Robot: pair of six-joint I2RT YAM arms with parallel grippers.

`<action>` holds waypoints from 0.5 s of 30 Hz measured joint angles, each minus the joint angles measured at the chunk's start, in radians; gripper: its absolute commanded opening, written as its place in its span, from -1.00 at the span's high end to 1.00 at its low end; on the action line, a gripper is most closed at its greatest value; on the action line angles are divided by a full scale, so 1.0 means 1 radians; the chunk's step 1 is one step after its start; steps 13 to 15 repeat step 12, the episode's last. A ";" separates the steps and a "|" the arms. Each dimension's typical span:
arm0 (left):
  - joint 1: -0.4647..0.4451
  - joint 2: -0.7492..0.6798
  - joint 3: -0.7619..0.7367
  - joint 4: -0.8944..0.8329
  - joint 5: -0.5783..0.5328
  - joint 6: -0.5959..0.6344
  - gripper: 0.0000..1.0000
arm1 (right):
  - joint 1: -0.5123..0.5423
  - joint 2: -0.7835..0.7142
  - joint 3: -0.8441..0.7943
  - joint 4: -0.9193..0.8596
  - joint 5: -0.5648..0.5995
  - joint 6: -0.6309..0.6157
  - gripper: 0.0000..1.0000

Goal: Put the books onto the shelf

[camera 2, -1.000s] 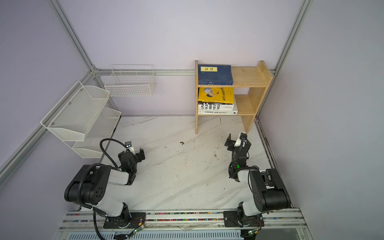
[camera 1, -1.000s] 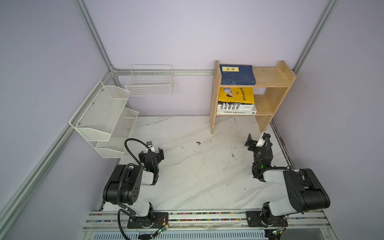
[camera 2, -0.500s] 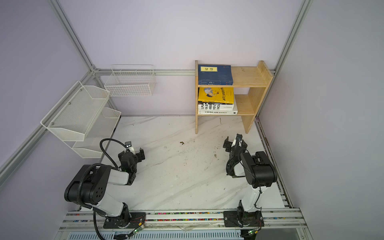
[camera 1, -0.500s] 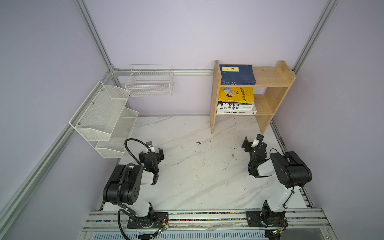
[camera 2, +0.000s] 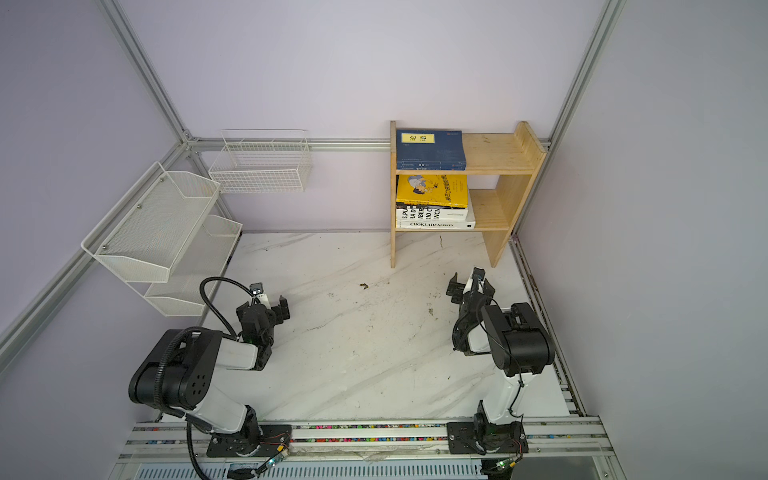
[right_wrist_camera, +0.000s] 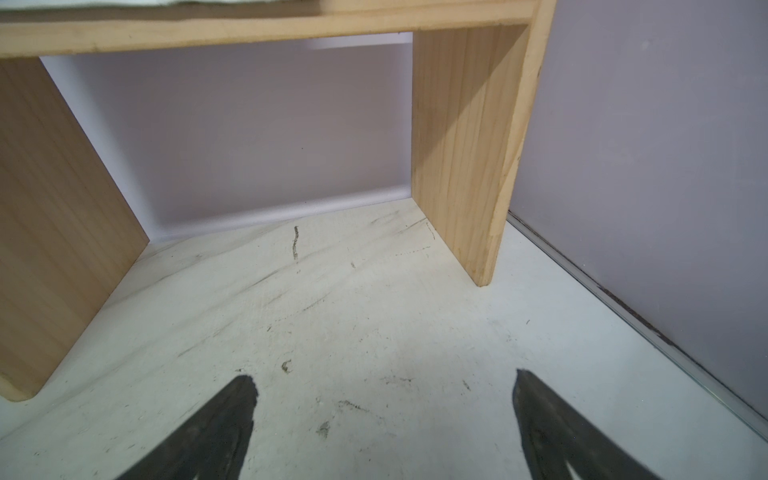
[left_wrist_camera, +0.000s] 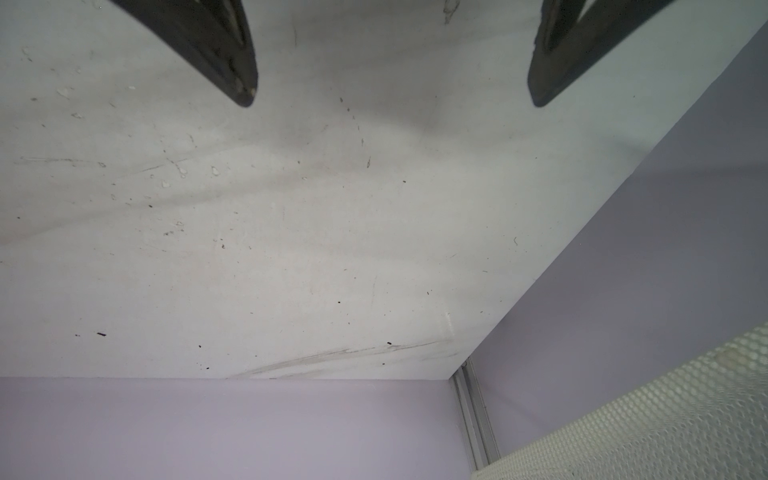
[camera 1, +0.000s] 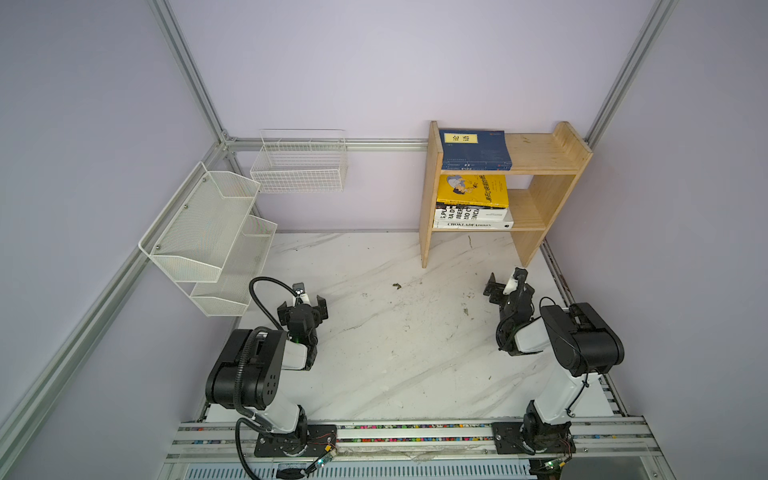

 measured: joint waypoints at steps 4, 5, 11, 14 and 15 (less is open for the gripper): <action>0.000 0.000 0.000 0.000 0.000 0.000 -0.99 | 0.000 0.000 0.000 0.000 0.000 0.000 -0.95; 0.000 0.000 0.000 0.000 0.000 0.000 -0.99 | 0.000 0.000 0.000 0.000 0.000 0.000 -0.95; 0.000 0.000 0.000 0.007 0.001 0.000 -0.99 | 0.000 0.000 0.000 0.000 -0.001 0.000 -0.95; 0.000 0.000 0.000 0.007 0.002 0.000 -0.99 | 0.000 0.000 0.000 0.000 -0.001 0.000 -0.95; 0.000 0.000 0.000 0.007 0.002 0.000 -0.99 | 0.000 0.000 0.000 0.000 -0.001 0.000 -0.95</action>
